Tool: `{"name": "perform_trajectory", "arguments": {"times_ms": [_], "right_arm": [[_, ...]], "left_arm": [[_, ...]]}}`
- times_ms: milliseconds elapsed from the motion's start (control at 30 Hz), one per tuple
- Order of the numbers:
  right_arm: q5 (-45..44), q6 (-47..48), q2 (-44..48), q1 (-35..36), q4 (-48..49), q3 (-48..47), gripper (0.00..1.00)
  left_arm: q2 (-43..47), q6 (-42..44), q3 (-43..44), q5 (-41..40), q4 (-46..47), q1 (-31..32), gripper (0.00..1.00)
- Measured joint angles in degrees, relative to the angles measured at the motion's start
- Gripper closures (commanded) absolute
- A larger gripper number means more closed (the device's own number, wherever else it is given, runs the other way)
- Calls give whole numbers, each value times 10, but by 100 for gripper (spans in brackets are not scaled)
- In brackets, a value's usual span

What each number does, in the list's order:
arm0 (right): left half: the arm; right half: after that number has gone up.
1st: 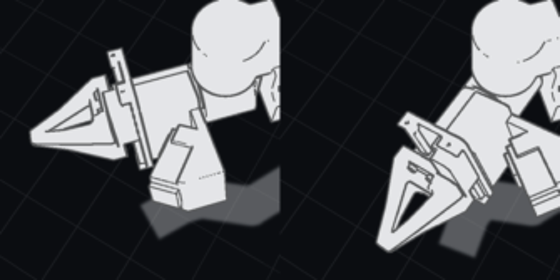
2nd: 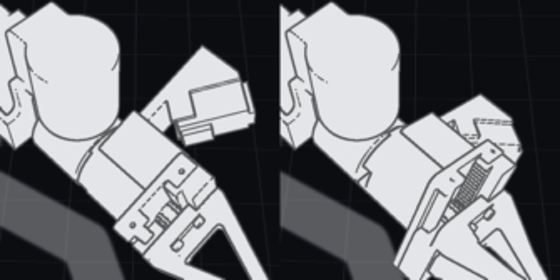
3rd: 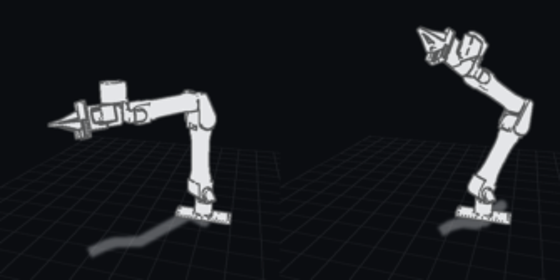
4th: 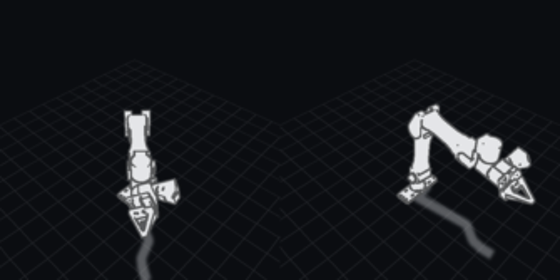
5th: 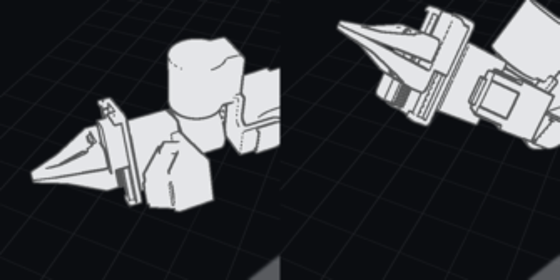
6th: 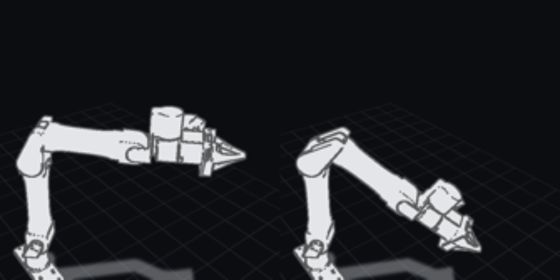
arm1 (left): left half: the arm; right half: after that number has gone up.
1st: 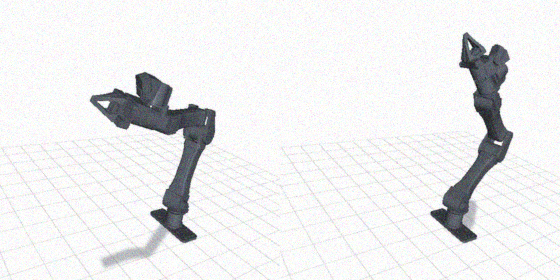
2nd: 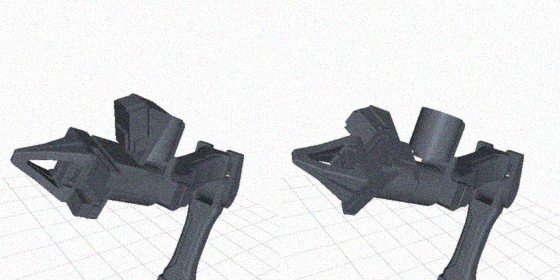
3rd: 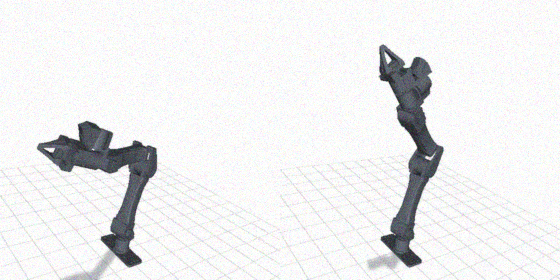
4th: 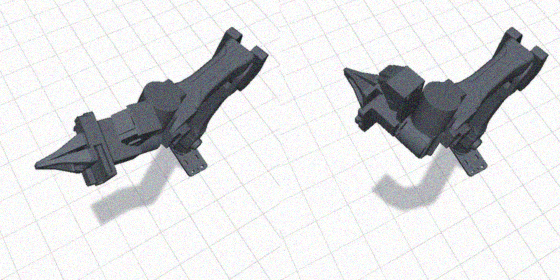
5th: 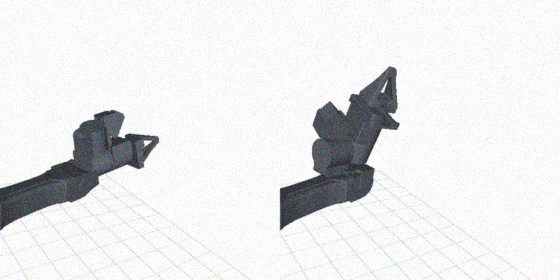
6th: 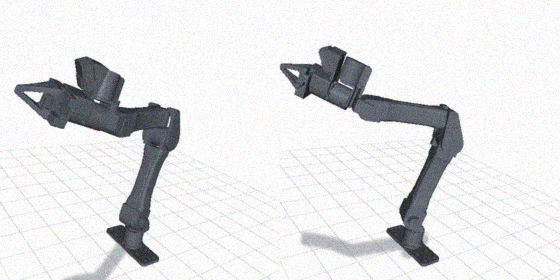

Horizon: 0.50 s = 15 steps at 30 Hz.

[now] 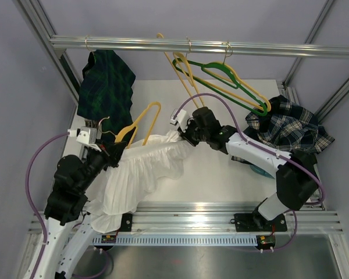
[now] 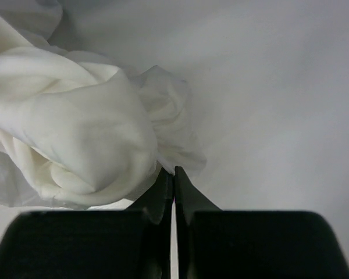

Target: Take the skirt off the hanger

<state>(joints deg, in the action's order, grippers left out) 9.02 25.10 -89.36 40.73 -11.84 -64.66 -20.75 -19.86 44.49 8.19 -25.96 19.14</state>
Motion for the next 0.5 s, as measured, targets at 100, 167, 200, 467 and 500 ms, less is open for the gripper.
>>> {"name": "perform_trajectory", "arguments": {"times_ms": [100, 167, 200, 467, 500], "right_arm": [[-1, 2, 7, -7, -3, 1, 100], [-2, 2, 13, -13, -17, -7, 100], [-2, 2, 14, -16, -32, -17, 100], [103, 47, 22, -43, -188, -133, 64], [115, 59, 24, -46, -210, -140, 52]], "left_arm": [[-11, -15, -29, 7, 31, 0, 100], [-28, -24, -48, 14, 64, 0, 100], [-39, -28, -57, 18, 85, 0, 100], [-130, -37, -76, 44, 223, -1, 100], [-138, -34, -76, 48, 235, -1, 100]]}}
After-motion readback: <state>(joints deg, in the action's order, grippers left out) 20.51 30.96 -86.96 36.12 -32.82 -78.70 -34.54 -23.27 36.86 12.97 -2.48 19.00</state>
